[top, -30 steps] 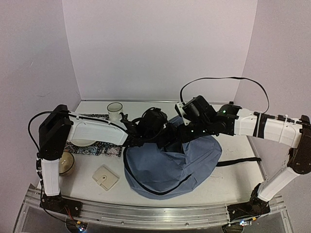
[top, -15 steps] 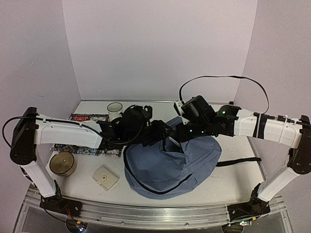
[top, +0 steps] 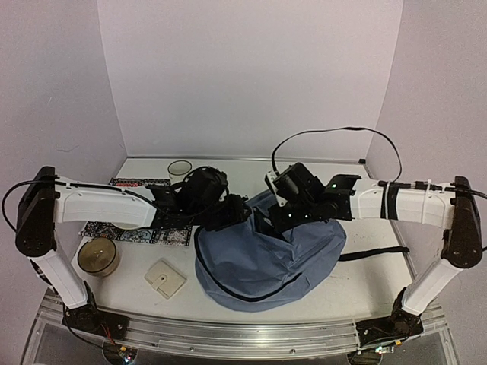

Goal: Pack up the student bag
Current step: Place the lower front pocket of the student bag.

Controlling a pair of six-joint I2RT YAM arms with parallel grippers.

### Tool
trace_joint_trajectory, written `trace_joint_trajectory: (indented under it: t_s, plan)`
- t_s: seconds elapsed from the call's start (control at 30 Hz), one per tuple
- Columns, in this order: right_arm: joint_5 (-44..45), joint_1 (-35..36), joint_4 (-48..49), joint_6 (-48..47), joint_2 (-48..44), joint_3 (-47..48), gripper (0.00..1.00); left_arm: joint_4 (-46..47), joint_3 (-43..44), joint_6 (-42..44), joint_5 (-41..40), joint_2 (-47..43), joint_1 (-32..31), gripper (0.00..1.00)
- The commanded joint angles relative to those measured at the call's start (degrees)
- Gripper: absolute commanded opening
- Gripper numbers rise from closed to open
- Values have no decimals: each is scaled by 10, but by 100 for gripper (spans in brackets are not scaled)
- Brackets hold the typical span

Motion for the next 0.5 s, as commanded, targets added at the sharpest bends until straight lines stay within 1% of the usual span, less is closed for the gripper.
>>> trace_joint_trajectory:
  t_s: [0.0,0.2,0.37,0.47]
  plan:
    - [7,3,-11,15,13,-30,17,-20,12,17,23,14,19,52]
    - [-13,4,-42,24,-9,-21,27,-19,15,20,37,19,29,49]
    - [-51,4,-43,21,-45,13,39,-12,13,14,41,13,31,46]
    - [-54,5,-37,19,-47,29,41,4,16,6,53,17,34,43]
